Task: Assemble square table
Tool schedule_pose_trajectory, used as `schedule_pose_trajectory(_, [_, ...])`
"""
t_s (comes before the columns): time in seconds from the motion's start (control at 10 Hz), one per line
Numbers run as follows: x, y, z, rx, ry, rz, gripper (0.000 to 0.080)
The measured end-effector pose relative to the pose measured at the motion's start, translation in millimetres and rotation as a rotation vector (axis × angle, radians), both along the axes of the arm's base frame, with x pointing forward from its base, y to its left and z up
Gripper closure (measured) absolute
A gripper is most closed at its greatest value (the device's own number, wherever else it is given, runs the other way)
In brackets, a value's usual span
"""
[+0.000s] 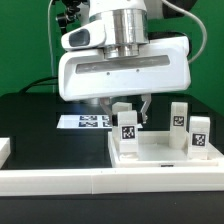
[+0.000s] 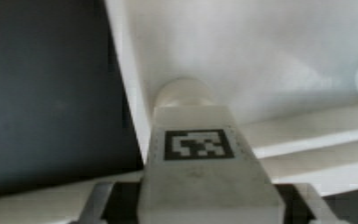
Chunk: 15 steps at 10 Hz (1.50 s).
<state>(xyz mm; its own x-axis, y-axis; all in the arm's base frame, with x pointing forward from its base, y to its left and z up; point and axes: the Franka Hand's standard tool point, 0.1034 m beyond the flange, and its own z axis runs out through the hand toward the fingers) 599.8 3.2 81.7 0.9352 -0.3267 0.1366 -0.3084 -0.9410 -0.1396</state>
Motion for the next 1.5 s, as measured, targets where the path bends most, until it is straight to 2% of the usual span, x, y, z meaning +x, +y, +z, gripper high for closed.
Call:
schedule_pose_trajectory(0.4, [-2.8,4.9,-1.4,0.080,0.070,-0.519,0.0509])
schedule_pose_trajectory(0.9, [-1.2,3.6,-2.2,0.189,0.115,-0.930,0.0509])
schedule_pose_trajectory(1.0, [-1.3,4.4,-2.3,0.203,0.122,-0.981,0.0415])
schedule_pose_trajectory(1.1, [-1.3,5.6,-2.3,0.208,0.124,-0.991,0.0415])
schedule_pose_trajectory(1.3, [-1.3,7.7,-2.3,0.190,0.112,-0.876,0.0171])
schedule_pose_trajectory(1.5, [-0.2,11.7,-1.3,0.153,0.091,-0.683,0.0154])
